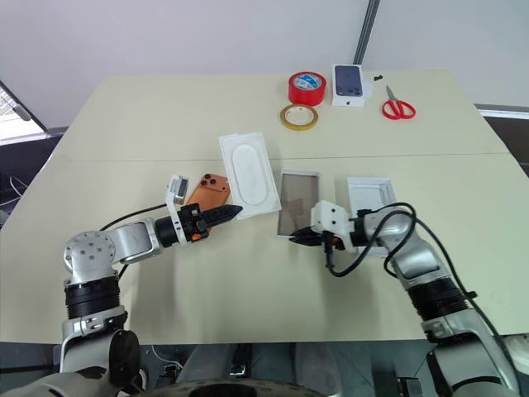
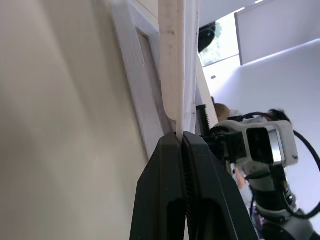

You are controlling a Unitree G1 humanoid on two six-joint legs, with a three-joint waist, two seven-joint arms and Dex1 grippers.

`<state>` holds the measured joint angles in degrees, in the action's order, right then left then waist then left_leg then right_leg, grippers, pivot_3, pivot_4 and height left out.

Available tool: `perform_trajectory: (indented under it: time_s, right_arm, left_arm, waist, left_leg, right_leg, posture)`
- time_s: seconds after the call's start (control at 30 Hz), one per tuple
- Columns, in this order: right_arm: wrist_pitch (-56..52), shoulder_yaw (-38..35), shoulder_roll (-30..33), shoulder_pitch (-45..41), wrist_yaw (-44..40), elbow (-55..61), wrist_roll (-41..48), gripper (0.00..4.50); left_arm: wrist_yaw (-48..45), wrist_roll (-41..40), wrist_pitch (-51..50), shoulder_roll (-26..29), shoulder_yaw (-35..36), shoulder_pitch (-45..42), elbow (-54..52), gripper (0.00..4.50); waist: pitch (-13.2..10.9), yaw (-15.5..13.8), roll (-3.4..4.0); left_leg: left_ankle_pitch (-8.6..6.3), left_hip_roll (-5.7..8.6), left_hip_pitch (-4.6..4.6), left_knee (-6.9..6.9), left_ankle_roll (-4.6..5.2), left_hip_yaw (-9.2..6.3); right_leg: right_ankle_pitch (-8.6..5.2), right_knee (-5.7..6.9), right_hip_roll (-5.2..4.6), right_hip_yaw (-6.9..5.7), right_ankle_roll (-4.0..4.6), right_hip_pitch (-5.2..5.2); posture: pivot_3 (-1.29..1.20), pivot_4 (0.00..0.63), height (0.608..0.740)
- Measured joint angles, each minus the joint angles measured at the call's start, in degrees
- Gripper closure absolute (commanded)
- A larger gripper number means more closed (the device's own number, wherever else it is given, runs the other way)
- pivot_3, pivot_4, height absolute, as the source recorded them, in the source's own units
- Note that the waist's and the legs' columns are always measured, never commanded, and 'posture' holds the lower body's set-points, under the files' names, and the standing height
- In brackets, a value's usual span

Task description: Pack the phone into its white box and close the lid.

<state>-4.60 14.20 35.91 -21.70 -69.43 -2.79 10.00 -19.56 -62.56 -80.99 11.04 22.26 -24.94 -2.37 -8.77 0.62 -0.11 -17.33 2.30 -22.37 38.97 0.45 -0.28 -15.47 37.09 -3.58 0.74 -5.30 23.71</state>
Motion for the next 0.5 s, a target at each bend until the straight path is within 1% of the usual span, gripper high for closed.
perform_trajectory:
  time_s: [0.13,0.17,0.23,0.27,0.33,0.4,0.5]
  right_arm:
    - [-1.1,1.5,-0.6,0.9,0.4,4.5,-0.3,4.44]
    - [-1.5,1.5,-0.5,1.3,0.3,5.4,-0.2,4.19]
    - [-3.3,1.5,-0.4,1.8,-0.3,6.5,0.4,3.55]
    - [-4.1,1.5,-0.3,2.2,-0.4,7.0,0.5,3.11]
    - [-4.7,1.5,-0.4,3.0,0.7,7.8,0.3,2.03]
    - [-5.0,1.1,-0.5,3.9,2.6,9.0,0.0,1.07]
    - [-7.4,-1.0,0.3,5.7,4.3,13.0,1.5,1.07]
  left_arm:
    - [0.1,-1.0,0.3,0.0,-0.2,-0.2,0.0,4.50]
    - [0.0,-1.0,0.3,0.3,-0.6,-0.2,0.0,4.50]
    - [-0.1,-1.0,0.2,0.3,-1.5,-0.2,0.1,4.50]
    - [-0.1,-1.0,0.2,0.4,-1.9,-0.2,0.1,4.50]
    - [-0.2,-1.0,0.2,0.5,-2.5,-0.1,0.2,4.50]
    - [-0.6,-1.3,-0.2,0.9,-2.8,0.1,0.1,4.50]
    - [-1.6,-2.5,-1.4,1.6,-3.7,1.7,-0.6,4.50]
  waist:
    - [0.0,-0.2,-0.01]
    - [0.0,-0.2,-0.02]
    - [0.0,-0.2,-0.02]
    - [0.0,-0.2,-0.02]
    - [0.0,-0.1,-0.02]
    - [0.0,0.1,-0.02]
    - [0.0,0.0,-0.02]
  left_leg:
    - [0.00,0.03,-0.01,0.02,-0.01,0.00]
    - [0.00,0.03,-0.01,0.02,-0.01,-0.01]
    - [0.00,0.03,-0.01,0.01,-0.01,-0.01]
    - [0.00,0.03,-0.01,0.01,0.00,-0.01]
    - [0.00,0.03,-0.01,0.00,0.00,-0.02]
    - [0.00,0.03,-0.01,-0.01,0.00,-0.02]
    - [-0.01,0.03,-0.02,-0.04,0.02,-0.02]
  right_leg:
    - [0.00,-0.02,-0.01,0.00,0.00,-0.01]
    - [0.00,-0.02,-0.01,0.00,0.00,-0.01]
    - [0.00,-0.03,-0.01,0.00,0.00,-0.02]
    - [0.00,-0.03,-0.01,0.00,0.00,-0.01]
    - [0.00,-0.02,-0.01,0.00,0.00,0.00]
    - [0.00,-0.01,-0.01,0.01,0.00,0.02]
    - [0.00,-0.02,-0.01,0.01,0.00,0.03]
  posture:
    - [0.00,0.150,0.740]
    - [0.00,0.150,0.740]
    - [0.00,0.150,0.740]
    - [0.00,0.150,0.740]
    - [0.00,0.150,0.740]
    - [0.00,0.150,0.740]
    - [0.00,0.150,0.740]
